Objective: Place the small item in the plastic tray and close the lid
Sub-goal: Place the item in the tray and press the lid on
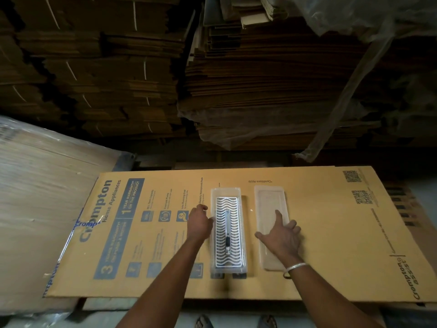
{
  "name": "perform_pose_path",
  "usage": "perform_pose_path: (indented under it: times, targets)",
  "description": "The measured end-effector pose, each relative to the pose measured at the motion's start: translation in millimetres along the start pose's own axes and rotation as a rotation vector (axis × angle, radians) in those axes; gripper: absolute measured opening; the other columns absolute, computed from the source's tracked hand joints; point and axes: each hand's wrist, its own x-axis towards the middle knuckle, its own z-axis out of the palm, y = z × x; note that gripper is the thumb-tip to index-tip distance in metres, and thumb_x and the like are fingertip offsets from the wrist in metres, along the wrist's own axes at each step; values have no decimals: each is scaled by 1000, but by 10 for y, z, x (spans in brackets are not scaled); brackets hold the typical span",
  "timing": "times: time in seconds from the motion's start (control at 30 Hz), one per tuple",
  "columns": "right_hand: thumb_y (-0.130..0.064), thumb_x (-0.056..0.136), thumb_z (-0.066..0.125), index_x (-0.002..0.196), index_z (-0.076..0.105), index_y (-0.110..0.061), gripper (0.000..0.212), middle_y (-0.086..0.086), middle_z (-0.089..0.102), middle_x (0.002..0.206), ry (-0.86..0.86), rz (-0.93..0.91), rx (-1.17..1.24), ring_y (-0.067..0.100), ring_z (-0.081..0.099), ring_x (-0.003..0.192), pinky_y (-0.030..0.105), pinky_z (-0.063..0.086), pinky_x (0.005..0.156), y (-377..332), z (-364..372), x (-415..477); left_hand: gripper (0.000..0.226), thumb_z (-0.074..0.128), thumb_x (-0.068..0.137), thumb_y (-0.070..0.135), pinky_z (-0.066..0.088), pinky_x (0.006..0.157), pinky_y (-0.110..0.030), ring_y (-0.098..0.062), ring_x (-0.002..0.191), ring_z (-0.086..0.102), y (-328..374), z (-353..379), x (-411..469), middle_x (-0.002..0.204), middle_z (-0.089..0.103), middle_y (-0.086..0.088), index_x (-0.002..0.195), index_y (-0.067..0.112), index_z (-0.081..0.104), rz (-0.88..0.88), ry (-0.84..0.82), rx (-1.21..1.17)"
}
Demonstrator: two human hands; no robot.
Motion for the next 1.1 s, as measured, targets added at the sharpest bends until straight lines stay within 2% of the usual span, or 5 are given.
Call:
perform_pose_path:
  times: [0.37, 0.7, 0.9, 1.0, 1.1]
  targets:
    - [-89, 65, 60, 156, 10, -40, 115, 18, 32, 138, 8, -173, -26, 35, 36, 122, 43, 52, 90, -788, 89, -568, 16, 58, 96, 29, 62, 81, -51, -27, 74, 71, -411, -23, -67, 82, 74, -10, 89, 18, 68, -159, -266, -320]
    - [-88, 68, 58, 159, 13, -30, 117, 18, 31, 139, 17, -168, -116, 33, 35, 123, 40, 48, 92, -1167, 368, -717, 70, 77, 72, -4, 56, 88, -47, -29, 86, 67, -478, -359, -365, 91, 69, -13, 133, 12, 46, -181, -795, -428]
    - [-83, 77, 53, 158, 12, -29, 106, 17, 30, 141, 27, -171, -144, 32, 35, 124, 39, 46, 90, -1186, 466, -707, 87, 86, 74, 2, 57, 88, -55, -30, 84, 63, -418, -297, -484, 101, 62, -15, 143, 14, 34, -65, -757, -247]
    - [-52, 97, 52, 155, 20, -25, 72, 18, 28, 149, 13, -219, -136, 34, 36, 129, 43, 51, 93, -1163, 404, -616, 96, 88, 72, 7, 57, 92, -54, -29, 89, 66, -443, -254, -457, 100, 65, -10, 148, 15, 31, -49, -725, -174]
    - [-7, 91, 62, 153, 25, -17, 73, 19, 16, 164, 42, -350, -184, 34, 36, 141, 45, 50, 102, -1136, 272, -430, 114, 91, 70, 15, 53, 102, -48, -31, 114, 66, -399, -245, -452, 123, 66, -11, 158, 18, 20, 12, -680, -38]
